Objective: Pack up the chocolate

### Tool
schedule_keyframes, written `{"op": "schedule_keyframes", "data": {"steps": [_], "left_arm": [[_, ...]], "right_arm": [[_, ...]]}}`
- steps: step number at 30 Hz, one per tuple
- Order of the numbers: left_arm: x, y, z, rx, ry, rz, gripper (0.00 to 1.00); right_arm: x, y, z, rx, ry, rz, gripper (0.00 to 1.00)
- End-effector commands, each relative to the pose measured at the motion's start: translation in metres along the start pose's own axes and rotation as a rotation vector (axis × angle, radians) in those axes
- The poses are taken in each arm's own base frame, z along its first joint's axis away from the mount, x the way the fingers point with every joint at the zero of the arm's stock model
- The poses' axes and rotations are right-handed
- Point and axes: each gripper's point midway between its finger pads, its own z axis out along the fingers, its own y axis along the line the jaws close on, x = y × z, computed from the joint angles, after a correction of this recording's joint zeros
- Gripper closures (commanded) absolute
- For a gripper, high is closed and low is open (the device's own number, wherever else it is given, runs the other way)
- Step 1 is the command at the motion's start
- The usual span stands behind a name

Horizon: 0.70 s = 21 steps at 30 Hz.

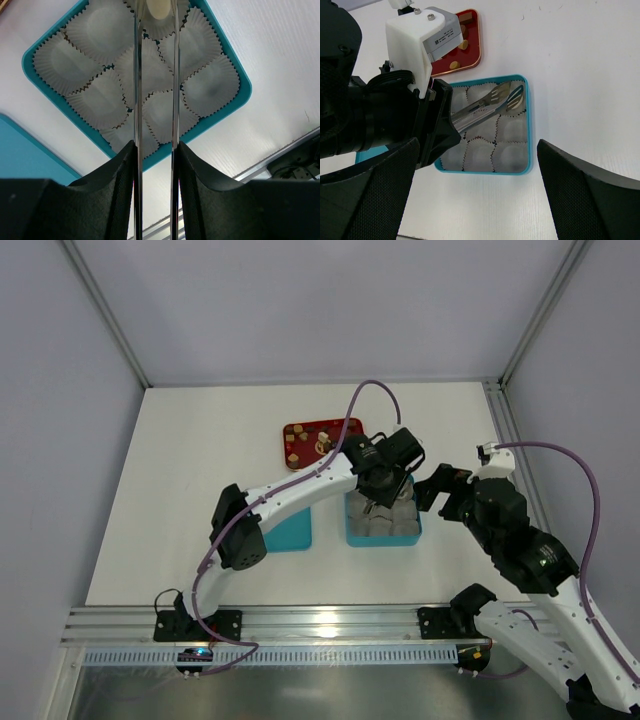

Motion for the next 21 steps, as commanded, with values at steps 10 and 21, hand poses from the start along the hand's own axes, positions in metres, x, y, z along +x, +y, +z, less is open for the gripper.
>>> {"op": "schedule_keyframes", "data": {"steps": [10, 21], "left_arm": [[-0.027, -0.009, -0.027, 0.040, -0.101, -0.008, 0.60], [-0.049, -0.007, -0.072, 0.072, -0.196, -0.023, 0.60]], "right_arm": [[-0.004, 0.007, 0.000, -0.029, -0.019, 0.024, 0.00], [-0.005, 0.008, 0.001, -0.034, -0.021, 0.031, 0.00]]}}
